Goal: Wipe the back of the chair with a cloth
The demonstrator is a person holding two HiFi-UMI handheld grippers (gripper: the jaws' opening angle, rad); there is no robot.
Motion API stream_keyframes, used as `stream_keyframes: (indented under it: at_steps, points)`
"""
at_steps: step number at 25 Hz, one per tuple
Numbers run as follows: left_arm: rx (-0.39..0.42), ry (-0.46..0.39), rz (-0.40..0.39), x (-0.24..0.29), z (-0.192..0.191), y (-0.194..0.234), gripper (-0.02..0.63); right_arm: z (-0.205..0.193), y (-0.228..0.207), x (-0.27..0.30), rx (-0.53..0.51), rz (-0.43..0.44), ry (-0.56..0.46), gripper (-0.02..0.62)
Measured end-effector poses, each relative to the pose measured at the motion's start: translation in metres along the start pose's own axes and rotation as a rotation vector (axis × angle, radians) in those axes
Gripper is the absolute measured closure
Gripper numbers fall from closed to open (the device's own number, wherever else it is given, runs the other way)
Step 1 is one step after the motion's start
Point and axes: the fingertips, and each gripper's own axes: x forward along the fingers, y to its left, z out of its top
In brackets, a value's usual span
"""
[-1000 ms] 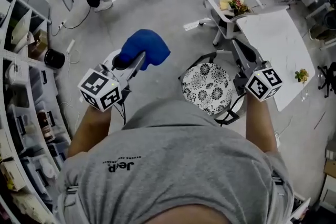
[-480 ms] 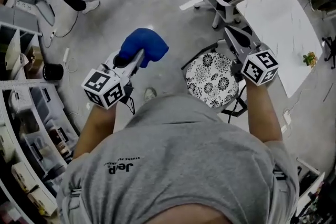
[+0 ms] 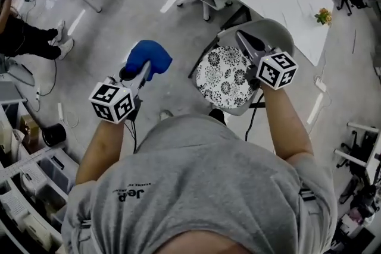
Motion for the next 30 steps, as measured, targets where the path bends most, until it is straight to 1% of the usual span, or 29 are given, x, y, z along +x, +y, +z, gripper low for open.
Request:
stream_keyframes:
  at_steps: [4, 8, 11, 13, 15, 18, 22, 24, 26, 28, 30]
  points:
    - [0.039, 0.061, -0.051, 0.082, 0.012, -0.037, 0.48, -0.009, -0.077, -0.052, 0.035, -0.09, -0.014, 0.592]
    - [0.019, 0.124, -0.092, 0.194, 0.015, -0.08, 0.48, -0.016, -0.17, -0.103, 0.055, -0.174, -0.02, 0.592]
    - [0.038, 0.204, -0.097, 0.29, 0.0, -0.11, 0.48, -0.023, -0.239, -0.138, 0.064, -0.248, -0.027, 0.592]
    - [0.069, 0.251, -0.082, 0.352, -0.015, -0.128, 0.48, -0.03, -0.278, -0.158, 0.074, -0.291, -0.034, 0.592]
    - [0.109, 0.283, -0.064, 0.408, -0.029, -0.145, 0.48, -0.04, -0.309, -0.173, 0.086, -0.321, -0.041, 0.592]
    - [0.18, 0.324, -0.035, 0.477, -0.047, -0.168, 0.48, -0.059, -0.34, -0.192, 0.113, -0.346, -0.047, 0.592]
    - [0.266, 0.376, 0.012, 0.542, -0.062, -0.193, 0.48, -0.083, -0.368, -0.217, 0.167, -0.374, -0.067, 0.592]
    - [0.312, 0.38, 0.029, 0.565, -0.06, -0.208, 0.48, -0.096, -0.377, -0.228, 0.194, -0.389, -0.074, 0.592]
    - [0.359, 0.378, 0.066, 0.581, -0.056, -0.218, 0.479, -0.11, -0.384, -0.239, 0.217, -0.403, -0.073, 0.592]
    - [0.394, 0.378, 0.111, 0.588, -0.055, -0.221, 0.479, -0.12, -0.39, -0.249, 0.237, -0.418, -0.075, 0.592]
    - [0.425, 0.377, 0.135, 0.589, -0.056, -0.222, 0.48, -0.126, -0.394, -0.257, 0.253, -0.431, -0.082, 0.592]
